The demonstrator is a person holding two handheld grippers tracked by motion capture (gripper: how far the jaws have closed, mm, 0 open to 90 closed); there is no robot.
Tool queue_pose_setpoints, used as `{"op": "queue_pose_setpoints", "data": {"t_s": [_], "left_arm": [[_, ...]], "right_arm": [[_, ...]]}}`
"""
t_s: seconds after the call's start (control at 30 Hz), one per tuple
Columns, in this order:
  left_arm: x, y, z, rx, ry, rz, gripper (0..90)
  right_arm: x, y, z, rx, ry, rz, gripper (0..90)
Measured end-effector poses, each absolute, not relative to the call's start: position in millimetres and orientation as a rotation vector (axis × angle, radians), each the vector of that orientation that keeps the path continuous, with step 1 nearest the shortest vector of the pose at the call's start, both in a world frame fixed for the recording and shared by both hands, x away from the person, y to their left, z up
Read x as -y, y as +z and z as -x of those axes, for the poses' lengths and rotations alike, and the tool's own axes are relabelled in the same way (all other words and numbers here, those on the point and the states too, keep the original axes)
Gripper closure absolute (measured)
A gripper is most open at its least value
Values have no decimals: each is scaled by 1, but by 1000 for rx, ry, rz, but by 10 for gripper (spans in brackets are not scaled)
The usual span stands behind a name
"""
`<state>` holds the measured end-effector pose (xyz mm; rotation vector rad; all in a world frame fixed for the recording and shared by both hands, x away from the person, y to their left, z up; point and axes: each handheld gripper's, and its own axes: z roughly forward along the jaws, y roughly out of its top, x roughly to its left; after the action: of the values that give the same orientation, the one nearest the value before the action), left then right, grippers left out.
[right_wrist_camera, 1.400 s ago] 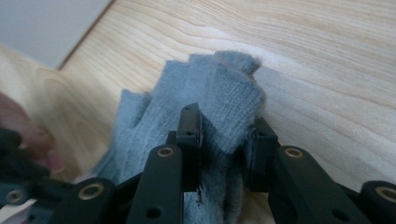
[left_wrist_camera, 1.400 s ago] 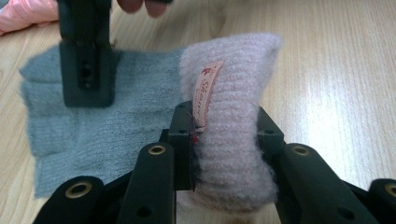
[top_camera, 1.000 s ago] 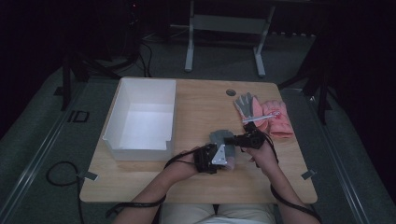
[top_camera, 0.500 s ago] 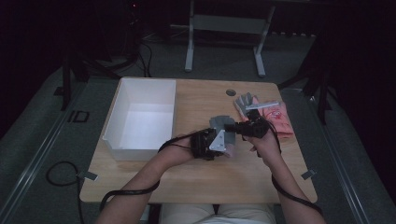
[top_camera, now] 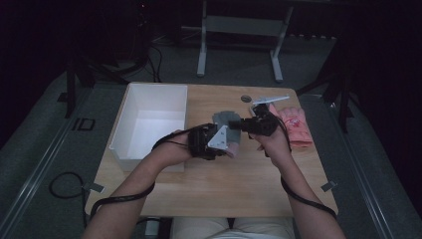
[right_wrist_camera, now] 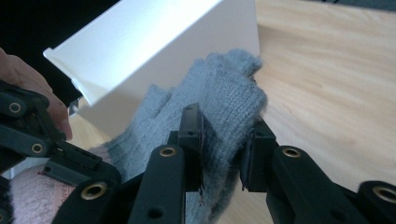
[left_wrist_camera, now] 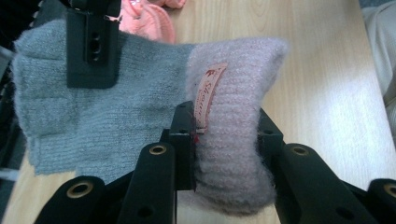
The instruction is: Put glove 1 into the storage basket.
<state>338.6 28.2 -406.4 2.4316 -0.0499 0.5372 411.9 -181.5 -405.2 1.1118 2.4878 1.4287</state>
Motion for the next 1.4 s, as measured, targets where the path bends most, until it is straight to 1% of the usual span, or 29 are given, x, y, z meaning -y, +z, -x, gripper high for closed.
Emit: {"op": "queue_pose_setpoints", "data": {"t_s": [0.27,0.47,0.67,0.8,0.87,0.9,0.93,1.1,1.23,1.27,1.4], "left_arm": [[-52,-386,-342,57,575,-2473,683],[-71,-379,-343,34,593,-2477,683],[-99,-372,-339,-14,618,-2494,683],[-117,-373,-338,-60,635,-2478,682],[-117,-373,-338,-60,635,-2478,682],[-129,-376,-338,-71,653,-2475,682],[-134,-377,-338,-76,655,-2477,682],[-159,-381,-340,-122,656,-2481,678],[-171,-381,-341,-158,654,-2480,678],[-181,-384,-343,-174,659,-2487,678],[-193,-394,-348,-177,649,-2504,679]], "right_arm": [[161,-392,-418,-2482,1451,-1072,738],[133,-381,-423,-2504,1446,-1015,738],[105,-375,-425,-2515,1469,-969,738],[84,-373,-428,-2518,1482,-952,738],[79,-373,-429,-2524,1484,-943,738],[79,-373,-429,-2524,1484,-943,738],[66,-373,-431,-2536,1488,-928,738],[37,-375,-436,-2568,1475,-910,738],[18,-379,-442,-2575,1510,-926,739],[11,-381,-445,-2581,1514,-936,738],[-5,-389,-450,-2593,1488,-945,738]]}}
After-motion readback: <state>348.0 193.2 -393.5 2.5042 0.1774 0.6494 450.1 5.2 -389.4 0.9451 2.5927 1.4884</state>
